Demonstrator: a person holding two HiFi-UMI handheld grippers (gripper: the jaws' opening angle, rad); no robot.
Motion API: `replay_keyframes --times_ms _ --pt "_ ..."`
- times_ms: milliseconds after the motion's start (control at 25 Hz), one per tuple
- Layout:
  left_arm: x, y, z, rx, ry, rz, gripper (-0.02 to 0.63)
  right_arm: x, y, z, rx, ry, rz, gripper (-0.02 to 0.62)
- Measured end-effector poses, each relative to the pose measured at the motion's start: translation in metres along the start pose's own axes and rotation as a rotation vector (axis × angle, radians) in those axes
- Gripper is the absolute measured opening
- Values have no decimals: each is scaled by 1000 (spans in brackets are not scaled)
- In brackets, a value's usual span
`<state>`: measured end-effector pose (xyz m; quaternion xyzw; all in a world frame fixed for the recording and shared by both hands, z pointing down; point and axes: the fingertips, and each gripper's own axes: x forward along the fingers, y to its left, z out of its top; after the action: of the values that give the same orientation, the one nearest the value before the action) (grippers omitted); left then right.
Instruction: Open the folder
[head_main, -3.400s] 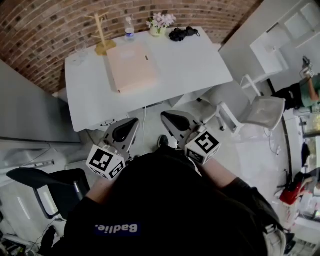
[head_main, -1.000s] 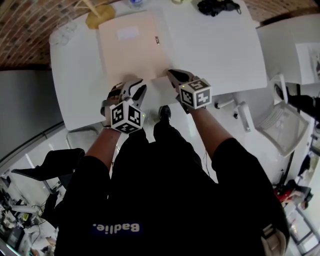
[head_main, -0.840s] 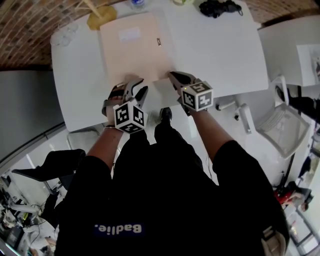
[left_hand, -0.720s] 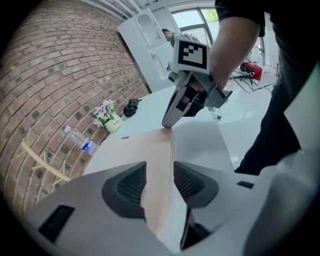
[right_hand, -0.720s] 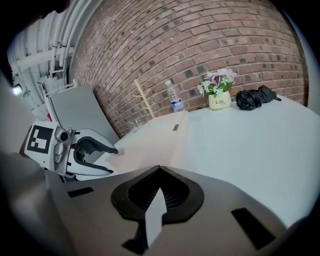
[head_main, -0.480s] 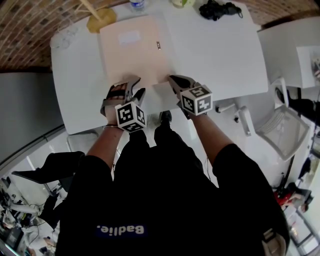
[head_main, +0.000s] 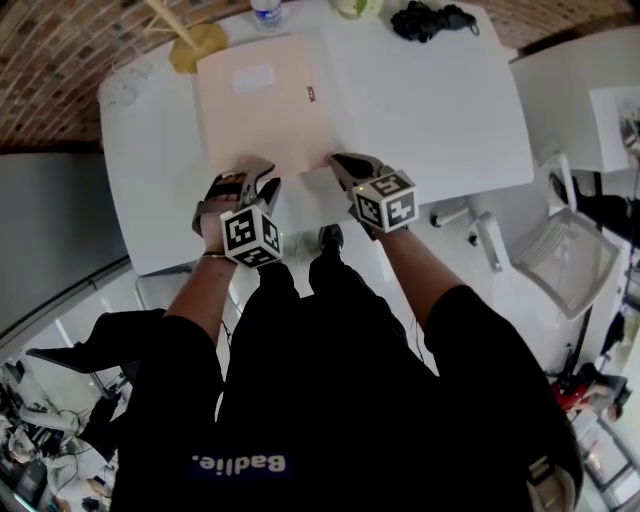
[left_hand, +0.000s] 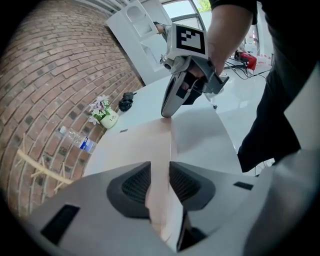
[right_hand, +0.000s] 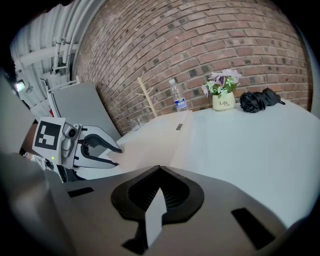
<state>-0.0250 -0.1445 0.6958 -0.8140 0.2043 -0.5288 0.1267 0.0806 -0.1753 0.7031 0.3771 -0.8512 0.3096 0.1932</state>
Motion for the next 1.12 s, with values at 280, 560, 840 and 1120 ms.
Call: replay_keyframes --times_ms 280,560,840,1120 --pt "-10 2 4 1 -21 1 61 1 1 -2 -11 0 -3 29" --pt "-25 15 11 -67 -73 43 43 -1 0 1 -28 18 -8 29" --pt "-45 30 14 -222 -156 84 37 -1 -5 0 -52 22 -23 29" --pt "-74 48 7 -505 -303 171 34 -1 -5 3 -57 35 -26 29"
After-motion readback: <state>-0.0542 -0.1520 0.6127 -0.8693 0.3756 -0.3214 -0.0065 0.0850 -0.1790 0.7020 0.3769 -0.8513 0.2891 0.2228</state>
